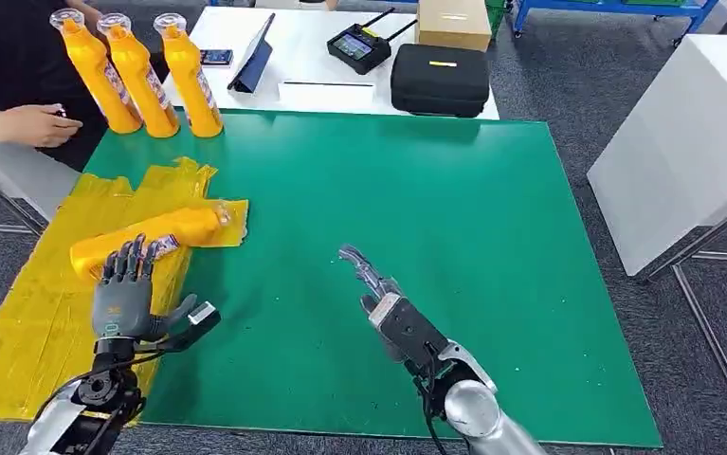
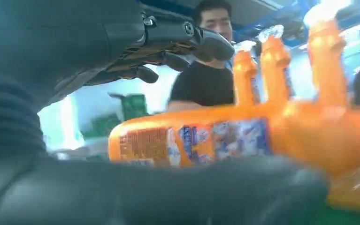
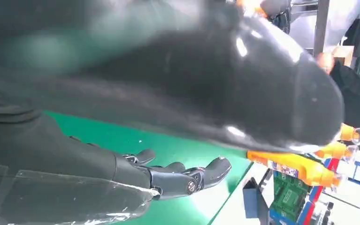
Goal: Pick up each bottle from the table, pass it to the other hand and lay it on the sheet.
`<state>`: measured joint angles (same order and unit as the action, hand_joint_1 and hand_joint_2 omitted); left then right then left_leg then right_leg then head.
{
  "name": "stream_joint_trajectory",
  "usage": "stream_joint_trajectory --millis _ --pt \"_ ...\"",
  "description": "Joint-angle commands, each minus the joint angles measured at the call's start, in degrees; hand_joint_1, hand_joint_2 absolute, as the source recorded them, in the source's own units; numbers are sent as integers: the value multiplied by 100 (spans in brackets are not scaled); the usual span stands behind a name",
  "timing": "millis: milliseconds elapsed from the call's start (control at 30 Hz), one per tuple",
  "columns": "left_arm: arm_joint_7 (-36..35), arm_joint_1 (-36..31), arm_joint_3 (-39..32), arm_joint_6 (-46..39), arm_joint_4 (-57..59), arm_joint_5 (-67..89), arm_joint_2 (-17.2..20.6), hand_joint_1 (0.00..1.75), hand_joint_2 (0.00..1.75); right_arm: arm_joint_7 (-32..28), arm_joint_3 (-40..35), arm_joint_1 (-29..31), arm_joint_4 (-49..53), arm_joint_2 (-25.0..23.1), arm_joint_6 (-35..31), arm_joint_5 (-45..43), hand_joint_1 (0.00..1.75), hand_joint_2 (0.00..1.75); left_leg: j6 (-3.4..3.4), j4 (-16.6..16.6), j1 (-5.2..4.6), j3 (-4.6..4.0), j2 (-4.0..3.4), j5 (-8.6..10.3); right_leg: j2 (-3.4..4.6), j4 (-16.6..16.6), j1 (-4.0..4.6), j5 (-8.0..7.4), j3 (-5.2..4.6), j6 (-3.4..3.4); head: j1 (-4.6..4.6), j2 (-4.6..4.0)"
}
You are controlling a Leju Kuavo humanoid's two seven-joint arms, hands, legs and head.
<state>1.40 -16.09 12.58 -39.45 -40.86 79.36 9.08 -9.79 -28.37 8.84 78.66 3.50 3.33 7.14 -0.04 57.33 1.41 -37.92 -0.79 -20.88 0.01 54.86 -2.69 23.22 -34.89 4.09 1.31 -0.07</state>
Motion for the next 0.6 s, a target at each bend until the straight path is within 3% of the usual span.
stream_joint_trajectory --millis 33,67,100,167,267,433,600 --pt "2967 410 -860 2526 -1826 -6383 -961 0 0 -1088 404 -31 -171 -95 -1358 383 0 0 8 -1 -4 11 25 -5 -23 -1 -2 12 22 -17 -2 0" --pt "2861 567 -342 3270 -2259 -7185 -854 0 0 -1365 435 54 -304 -162 -1593 377 0 0 10 2 -4 21 27 -12 -24 1 0 18 33 -24 0 0" --pt "2719 627 -22 3080 -2453 -7325 -827 0 0 -1412 412 127 -423 -179 -1617 357 0 0 9 5 -3 16 19 -12 -15 3 1 15 26 -23 0 0" --pt "2960 524 663 3663 -2509 -8108 -829 0 0 -1686 493 156 -493 -291 -1909 362 0 0 8 8 -6 18 12 -16 -8 7 0 16 26 -27 2 0" --pt "3098 242 1315 3877 -2300 -8537 -1077 0 0 -2003 567 106 -495 -415 -2205 159 0 0 11 9 -4 16 41 -11 -38 4 1 21 33 -27 0 0" --pt "3100 10 1680 4055 -2109 -8806 -1318 0 0 -2018 405 128 -470 -488 -2404 251 0 0 9 2 -10 4 30 -3 -23 0 -6 8 22 -15 2 0" --pt "3105 105 1718 4015 -2229 -8765 -1263 0 0 -1884 263 45 -279 -605 -2555 502 0 0 7 4 -7 15 15 -11 -11 4 -3 10 27 -23 2 0"
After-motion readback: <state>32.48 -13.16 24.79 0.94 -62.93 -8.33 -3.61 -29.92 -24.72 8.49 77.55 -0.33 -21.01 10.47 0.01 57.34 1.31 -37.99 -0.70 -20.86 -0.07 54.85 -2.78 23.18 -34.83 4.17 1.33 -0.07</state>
